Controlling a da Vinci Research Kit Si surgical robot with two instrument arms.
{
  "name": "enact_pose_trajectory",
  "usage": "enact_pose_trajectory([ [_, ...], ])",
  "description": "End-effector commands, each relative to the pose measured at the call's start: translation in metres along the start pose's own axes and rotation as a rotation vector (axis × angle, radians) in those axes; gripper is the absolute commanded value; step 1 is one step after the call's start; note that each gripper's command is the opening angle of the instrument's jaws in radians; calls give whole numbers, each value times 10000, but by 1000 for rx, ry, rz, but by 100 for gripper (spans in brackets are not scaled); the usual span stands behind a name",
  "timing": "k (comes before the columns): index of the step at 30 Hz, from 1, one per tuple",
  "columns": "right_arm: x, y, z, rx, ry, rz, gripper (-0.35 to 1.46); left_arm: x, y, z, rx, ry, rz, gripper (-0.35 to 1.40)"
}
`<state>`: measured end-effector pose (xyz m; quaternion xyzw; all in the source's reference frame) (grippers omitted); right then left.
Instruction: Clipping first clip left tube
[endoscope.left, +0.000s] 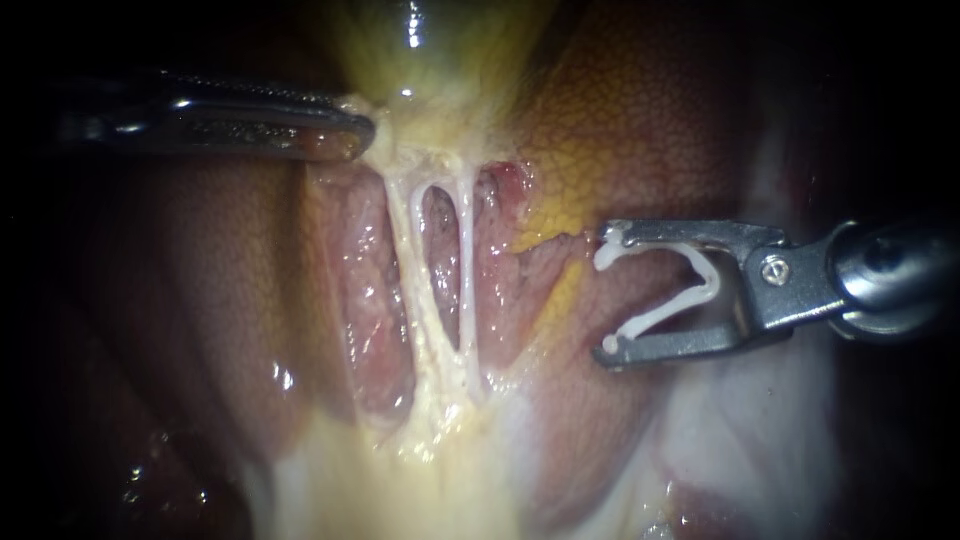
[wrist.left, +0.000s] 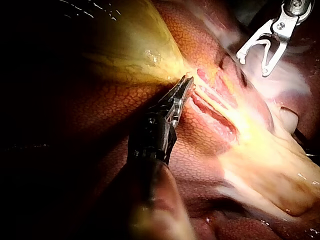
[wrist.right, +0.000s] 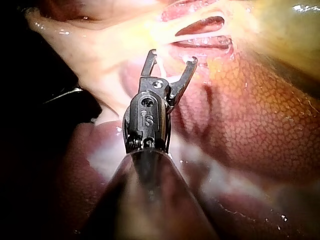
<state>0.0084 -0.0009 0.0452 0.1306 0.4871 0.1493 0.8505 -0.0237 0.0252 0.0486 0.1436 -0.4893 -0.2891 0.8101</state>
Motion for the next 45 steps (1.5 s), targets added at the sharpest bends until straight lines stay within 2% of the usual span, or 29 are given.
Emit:
enact_pose_trajectory([
  [1,0,0,0,0,0,0,59,0,0,0,0,0,0,-35],
  [9,4,1,6,8,2,3,59,0,0,0,0,0,0,-35],
  [20,14,1,39,57,13,71,59,0,0,0,0,0,0,-35],
  [28,2,-2,66,108,23,136,59,0,0,0,0,0,0,-35],
  [37,-13,1,90,168,55,221,59,0,0,1,0,0,0,-35],
  [42,-18,2,100,221,89,272,57,0,0,1,0,0,0,-35],
  [45,-22,2,106,244,93,282,56,0,0,1,0,0,0,-35],
])
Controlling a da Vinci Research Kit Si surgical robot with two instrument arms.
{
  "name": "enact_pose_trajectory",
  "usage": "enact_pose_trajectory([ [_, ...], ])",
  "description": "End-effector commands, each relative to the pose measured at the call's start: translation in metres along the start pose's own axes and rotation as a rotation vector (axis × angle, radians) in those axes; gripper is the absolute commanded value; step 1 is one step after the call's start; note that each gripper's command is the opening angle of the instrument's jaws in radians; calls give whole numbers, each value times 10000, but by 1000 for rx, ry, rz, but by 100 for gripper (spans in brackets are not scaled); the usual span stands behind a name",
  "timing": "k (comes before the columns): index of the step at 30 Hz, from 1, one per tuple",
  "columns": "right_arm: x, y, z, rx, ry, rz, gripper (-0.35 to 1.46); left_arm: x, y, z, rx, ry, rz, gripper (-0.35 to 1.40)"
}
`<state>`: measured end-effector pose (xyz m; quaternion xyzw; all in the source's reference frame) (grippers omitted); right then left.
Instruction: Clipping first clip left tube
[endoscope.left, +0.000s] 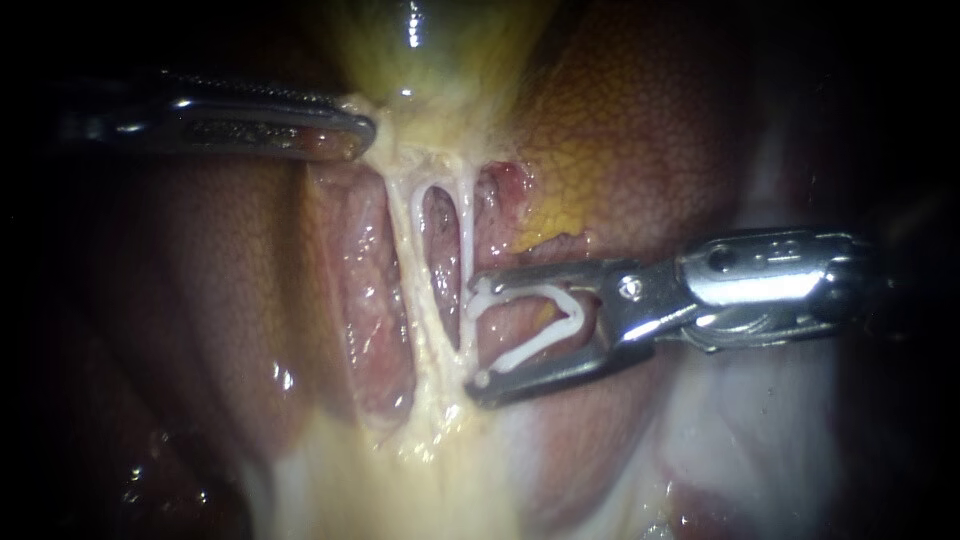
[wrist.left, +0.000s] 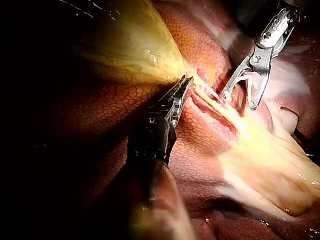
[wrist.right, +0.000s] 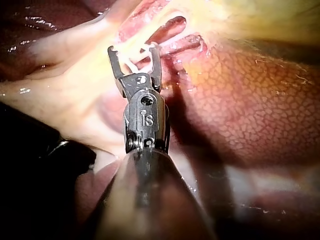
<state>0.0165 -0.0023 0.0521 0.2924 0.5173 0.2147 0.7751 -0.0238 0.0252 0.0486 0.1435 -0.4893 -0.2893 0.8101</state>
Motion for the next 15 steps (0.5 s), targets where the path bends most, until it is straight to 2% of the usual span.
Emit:
enact_pose_trajectory([
  [1,-2,1,2,6,-3,0,56,0,0,0,0,0,0,-35],
  [15,-25,20,26,35,-13,23,56,0,0,0,0,0,0,-35],
])
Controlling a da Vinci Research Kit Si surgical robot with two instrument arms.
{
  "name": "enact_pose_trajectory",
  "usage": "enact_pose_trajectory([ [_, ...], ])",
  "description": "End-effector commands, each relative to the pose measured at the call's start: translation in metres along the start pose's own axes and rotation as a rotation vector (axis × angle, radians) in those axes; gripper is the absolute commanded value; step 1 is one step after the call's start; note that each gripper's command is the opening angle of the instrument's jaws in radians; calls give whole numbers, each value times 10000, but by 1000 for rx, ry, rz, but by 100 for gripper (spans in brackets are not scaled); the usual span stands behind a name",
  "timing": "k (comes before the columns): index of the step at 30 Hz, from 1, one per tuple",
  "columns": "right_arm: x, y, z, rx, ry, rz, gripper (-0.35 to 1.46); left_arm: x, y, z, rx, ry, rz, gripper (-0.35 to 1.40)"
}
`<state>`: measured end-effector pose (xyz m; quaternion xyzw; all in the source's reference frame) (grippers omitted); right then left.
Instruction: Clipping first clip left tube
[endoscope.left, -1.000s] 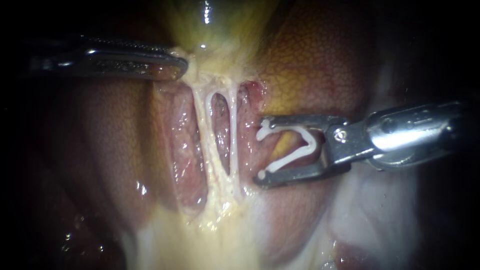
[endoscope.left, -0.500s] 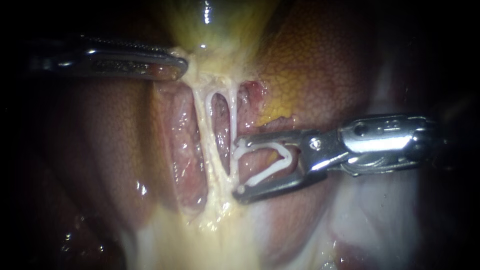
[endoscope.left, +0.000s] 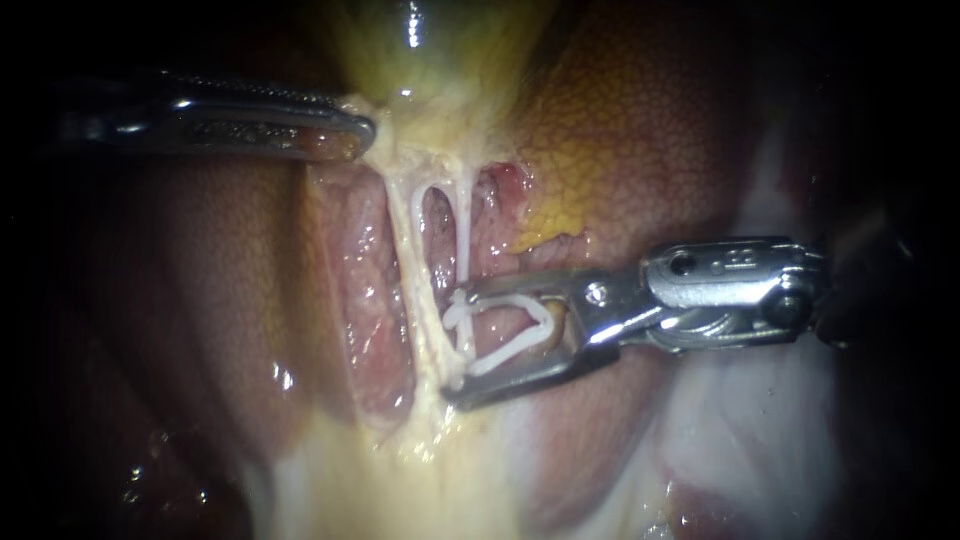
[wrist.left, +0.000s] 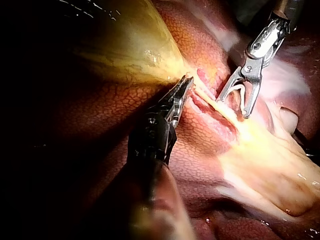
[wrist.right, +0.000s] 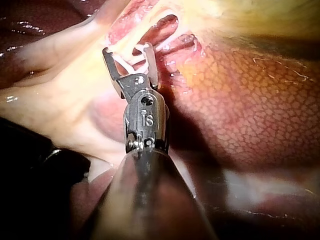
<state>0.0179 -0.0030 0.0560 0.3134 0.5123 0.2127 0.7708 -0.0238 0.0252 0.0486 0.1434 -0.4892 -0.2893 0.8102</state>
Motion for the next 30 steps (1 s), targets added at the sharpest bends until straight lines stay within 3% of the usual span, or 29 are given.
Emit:
enact_pose_trajectory([
  [1,-1,1,1,5,-1,3,56,0,0,0,0,0,0,-35],
  [7,-2,7,6,13,-4,3,55,0,0,0,0,0,0,-35],
  [12,-1,13,10,40,17,17,55,0,0,0,0,0,0,-35],
  [21,3,21,26,147,59,65,54,0,0,0,0,0,0,-35],
  [30,-5,21,40,284,110,108,54,0,0,0,1,0,0,-35],
])
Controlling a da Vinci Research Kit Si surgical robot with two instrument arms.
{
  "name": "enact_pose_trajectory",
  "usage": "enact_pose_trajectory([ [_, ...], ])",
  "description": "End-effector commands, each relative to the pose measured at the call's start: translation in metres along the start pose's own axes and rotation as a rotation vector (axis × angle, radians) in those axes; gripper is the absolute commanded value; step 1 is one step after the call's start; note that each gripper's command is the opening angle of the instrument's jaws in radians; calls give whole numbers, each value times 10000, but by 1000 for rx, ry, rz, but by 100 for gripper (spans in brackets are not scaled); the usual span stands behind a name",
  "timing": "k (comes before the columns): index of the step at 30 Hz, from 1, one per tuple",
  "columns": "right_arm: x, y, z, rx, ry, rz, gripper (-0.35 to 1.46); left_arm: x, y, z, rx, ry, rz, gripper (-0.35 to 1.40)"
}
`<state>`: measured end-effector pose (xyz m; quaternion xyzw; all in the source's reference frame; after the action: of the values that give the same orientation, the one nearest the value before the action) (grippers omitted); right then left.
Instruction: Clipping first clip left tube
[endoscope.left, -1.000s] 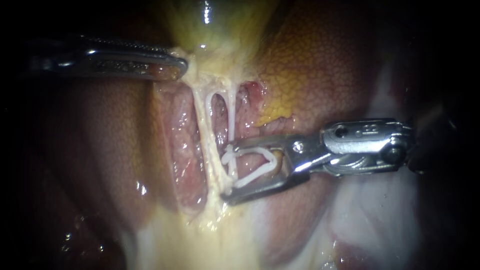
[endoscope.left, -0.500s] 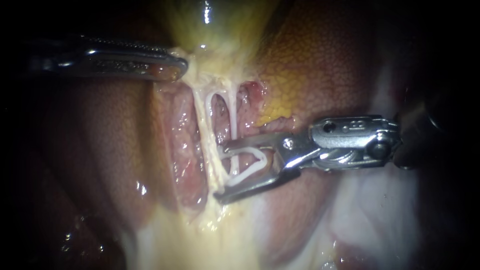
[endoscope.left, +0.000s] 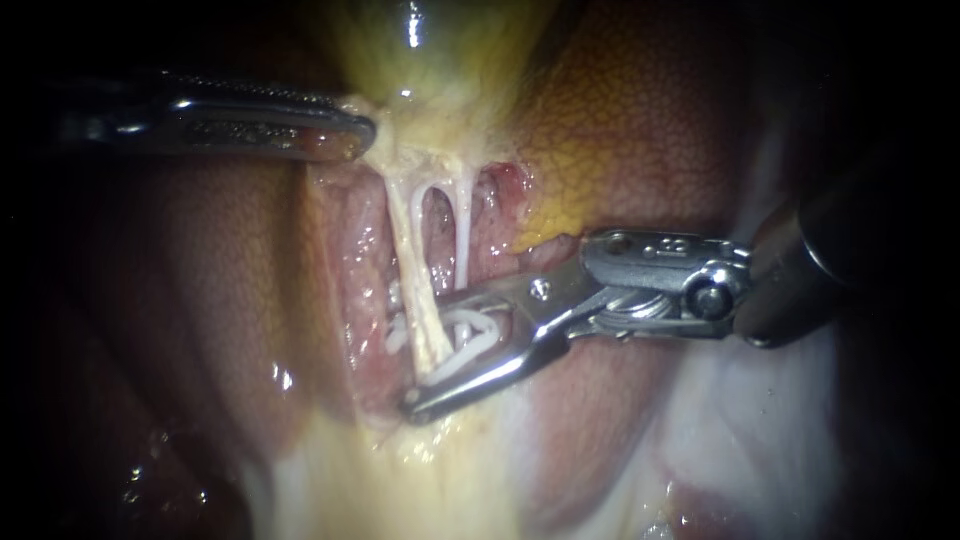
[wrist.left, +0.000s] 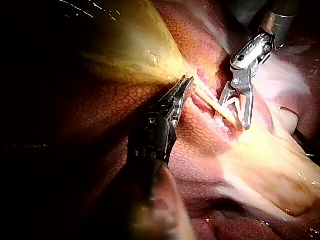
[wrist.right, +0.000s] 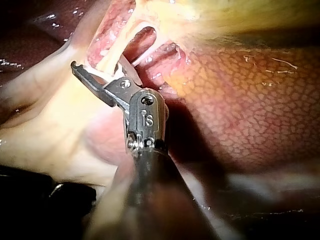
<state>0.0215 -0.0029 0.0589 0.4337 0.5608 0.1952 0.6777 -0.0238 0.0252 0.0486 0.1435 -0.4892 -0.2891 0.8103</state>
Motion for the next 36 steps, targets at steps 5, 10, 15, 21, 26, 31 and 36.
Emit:
enact_pose_trajectory([
  [5,-3,-2,0,83,32,19,54,0,0,-1,1,0,0,-35],
  [10,-3,-12,4,173,63,24,53,0,0,-1,1,0,0,-35],
  [15,0,-29,12,224,68,19,52,1,0,-1,1,0,0,-35],
  [21,6,-40,16,238,70,20,50,1,0,-1,1,0,0,-35],
  [26,11,-37,13,210,85,43,43,1,0,-1,1,0,0,-35],
  [31,11,-33,5,188,96,70,14,1,0,-1,1,0,0,-35],
  [36,6,-33,2,180,99,68,-2,1,0,-1,1,0,0,-35],
])
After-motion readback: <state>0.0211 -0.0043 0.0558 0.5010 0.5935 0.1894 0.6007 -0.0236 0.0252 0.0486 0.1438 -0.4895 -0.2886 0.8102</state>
